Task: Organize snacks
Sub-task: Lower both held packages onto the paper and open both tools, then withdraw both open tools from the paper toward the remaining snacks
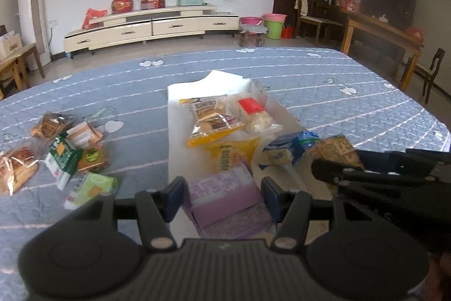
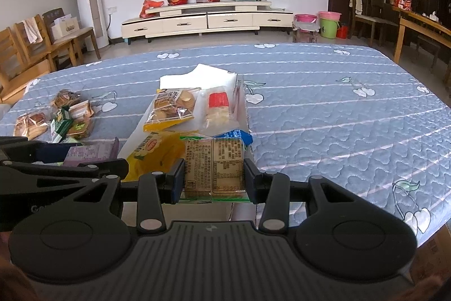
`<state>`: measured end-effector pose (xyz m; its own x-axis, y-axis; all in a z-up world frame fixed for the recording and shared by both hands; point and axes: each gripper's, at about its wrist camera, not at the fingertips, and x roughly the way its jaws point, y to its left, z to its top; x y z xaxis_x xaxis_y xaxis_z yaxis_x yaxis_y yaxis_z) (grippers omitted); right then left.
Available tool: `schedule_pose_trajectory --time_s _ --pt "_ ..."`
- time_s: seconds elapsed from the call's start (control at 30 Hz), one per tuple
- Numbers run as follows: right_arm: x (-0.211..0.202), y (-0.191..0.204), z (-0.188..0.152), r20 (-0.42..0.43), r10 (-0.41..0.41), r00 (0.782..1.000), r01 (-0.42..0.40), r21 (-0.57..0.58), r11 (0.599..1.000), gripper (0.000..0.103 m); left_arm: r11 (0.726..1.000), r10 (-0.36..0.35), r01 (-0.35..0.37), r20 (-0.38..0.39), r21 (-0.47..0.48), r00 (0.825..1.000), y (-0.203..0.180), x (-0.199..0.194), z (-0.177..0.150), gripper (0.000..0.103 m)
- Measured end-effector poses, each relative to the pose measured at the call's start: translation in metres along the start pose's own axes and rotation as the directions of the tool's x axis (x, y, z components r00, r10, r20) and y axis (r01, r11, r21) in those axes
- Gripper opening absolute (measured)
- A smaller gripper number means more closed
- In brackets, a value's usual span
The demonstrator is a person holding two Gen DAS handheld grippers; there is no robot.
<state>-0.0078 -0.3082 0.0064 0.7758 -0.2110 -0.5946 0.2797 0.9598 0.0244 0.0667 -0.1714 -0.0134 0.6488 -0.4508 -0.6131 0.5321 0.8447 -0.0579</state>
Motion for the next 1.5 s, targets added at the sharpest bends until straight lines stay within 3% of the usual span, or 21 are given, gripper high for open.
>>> schedule_pose_trajectory --time_s 0.2,0.33,0.67,0.83,1.1,1.5 --pt "-0.001 -0.006 0.001 0.023 -0.021 1.0 0.02 0.013 1.0 0.064 0.998 -0.05 0.05 -0.006 -0.042 0.999 0.004 0.004 0.001 0.065" --pt "-0.006 -0.007 0.003 0.037 -0.026 0.999 0.025 0.032 0.999 0.066 0.999 -0.035 0.035 0.002 -0.04 0.999 0.005 -0.001 0.001 0.071" --pt "-0.019 0.004 0.009 0.077 -0.011 0.997 0.01 0.009 1.0 0.077 0.992 0.091 -0.089 0.025 -0.089 0.996 0.029 -0.033 0.004 0.081" --pt "-0.023 0.018 0.011 0.089 0.019 0.996 -0.017 -0.026 1.0 0.091 0.984 0.15 -0.146 0.025 -0.106 0.988 0.043 -0.05 -0.003 0.085" --pt "-0.026 0.043 0.011 0.088 0.08 0.993 -0.073 -0.079 0.994 0.1 0.968 0.205 -0.201 0.012 -0.152 0.979 0.071 -0.072 -0.021 0.085" --pt "-0.016 0.081 0.012 0.04 0.166 0.985 -0.16 -0.124 0.979 0.1 0.926 0.276 -0.283 -0.064 -0.249 0.959 0.118 -0.097 -0.043 0.085"
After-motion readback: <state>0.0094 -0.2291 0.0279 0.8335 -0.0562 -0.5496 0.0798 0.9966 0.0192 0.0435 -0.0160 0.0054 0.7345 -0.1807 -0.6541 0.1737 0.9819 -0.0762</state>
